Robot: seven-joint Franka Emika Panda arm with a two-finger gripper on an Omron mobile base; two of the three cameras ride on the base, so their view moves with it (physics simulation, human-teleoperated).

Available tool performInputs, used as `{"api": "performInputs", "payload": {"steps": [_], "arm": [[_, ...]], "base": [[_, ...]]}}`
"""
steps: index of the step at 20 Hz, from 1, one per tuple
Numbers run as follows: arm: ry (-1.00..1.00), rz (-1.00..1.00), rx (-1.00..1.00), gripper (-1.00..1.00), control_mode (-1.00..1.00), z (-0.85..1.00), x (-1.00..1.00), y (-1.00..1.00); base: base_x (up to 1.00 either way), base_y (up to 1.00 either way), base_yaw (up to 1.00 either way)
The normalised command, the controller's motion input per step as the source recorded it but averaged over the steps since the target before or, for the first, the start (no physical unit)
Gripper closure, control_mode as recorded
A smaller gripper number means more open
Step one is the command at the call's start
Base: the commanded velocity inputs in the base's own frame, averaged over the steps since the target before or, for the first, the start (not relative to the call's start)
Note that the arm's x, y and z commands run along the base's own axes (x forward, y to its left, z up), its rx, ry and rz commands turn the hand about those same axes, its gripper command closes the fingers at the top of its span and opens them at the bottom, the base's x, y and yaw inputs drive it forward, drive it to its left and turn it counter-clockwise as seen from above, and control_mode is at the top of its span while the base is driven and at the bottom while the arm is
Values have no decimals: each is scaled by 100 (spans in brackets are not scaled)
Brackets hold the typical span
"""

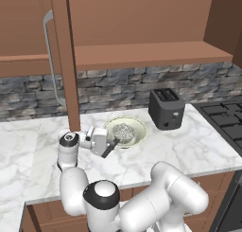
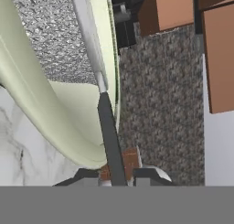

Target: Open the cabinet and setup a tea strainer by placing it in the bowl upright.

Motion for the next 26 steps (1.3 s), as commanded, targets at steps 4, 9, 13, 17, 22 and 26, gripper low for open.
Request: {"api": "performInputs", "payload": {"steps": [4, 9, 13, 17, 22, 26], "arm": [[0, 1, 0, -100, -100, 0, 3, 0], [0, 0, 0, -100, -100, 0, 0, 0], [0, 0, 0, -100, -100, 0, 0, 0], [0, 0, 0, -100, -100, 0, 0, 0], [0, 0, -1, -100, -100, 4, -23, 0], [-9, 0, 5, -100, -100, 3, -7, 1]], "base": [[0, 0, 0], [0, 0, 0], [0, 0, 0], [0, 0, 0], [0, 0, 0], [0, 0, 0]]}}
